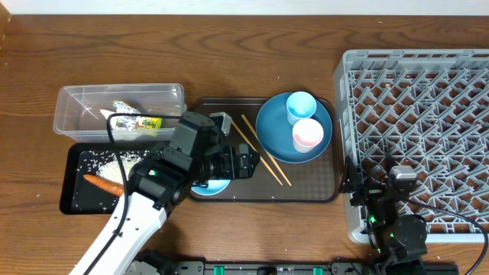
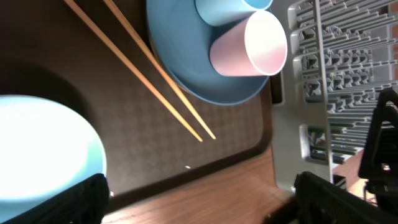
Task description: Sort waste into correct bins and load items into the dishwasher rack
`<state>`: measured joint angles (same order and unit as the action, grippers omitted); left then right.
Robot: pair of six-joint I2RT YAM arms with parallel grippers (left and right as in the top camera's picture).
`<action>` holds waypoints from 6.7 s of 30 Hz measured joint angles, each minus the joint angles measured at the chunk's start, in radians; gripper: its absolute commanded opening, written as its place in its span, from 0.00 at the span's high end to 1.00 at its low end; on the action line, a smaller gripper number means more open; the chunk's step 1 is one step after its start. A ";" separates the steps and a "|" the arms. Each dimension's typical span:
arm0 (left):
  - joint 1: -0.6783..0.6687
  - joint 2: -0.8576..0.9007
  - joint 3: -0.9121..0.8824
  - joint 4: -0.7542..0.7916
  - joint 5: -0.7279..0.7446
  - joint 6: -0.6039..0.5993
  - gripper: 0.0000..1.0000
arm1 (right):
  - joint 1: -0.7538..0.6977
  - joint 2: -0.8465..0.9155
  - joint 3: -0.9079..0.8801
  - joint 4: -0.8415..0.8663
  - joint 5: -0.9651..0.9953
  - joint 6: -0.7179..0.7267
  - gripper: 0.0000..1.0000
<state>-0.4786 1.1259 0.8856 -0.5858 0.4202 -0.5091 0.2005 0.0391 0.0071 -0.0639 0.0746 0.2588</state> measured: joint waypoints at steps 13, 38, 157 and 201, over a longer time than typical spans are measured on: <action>-0.105 0.043 0.000 0.061 -0.085 -0.101 0.08 | 0.000 0.000 0.000 0.000 0.000 0.000 0.01; -0.262 0.315 0.000 0.159 -0.113 -0.115 0.10 | 0.000 0.000 0.000 0.000 0.000 0.000 0.01; -0.237 0.315 0.013 0.496 -0.192 -0.269 0.13 | 0.000 0.000 0.000 0.000 0.000 0.000 0.01; -0.277 0.607 0.027 0.736 -0.295 -0.330 0.45 | 0.000 0.000 0.000 0.000 0.000 0.000 0.01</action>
<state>-0.7555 1.7325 0.9123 0.1501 0.1253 -0.8394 0.2005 0.0391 0.0067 -0.0639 0.0746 0.2588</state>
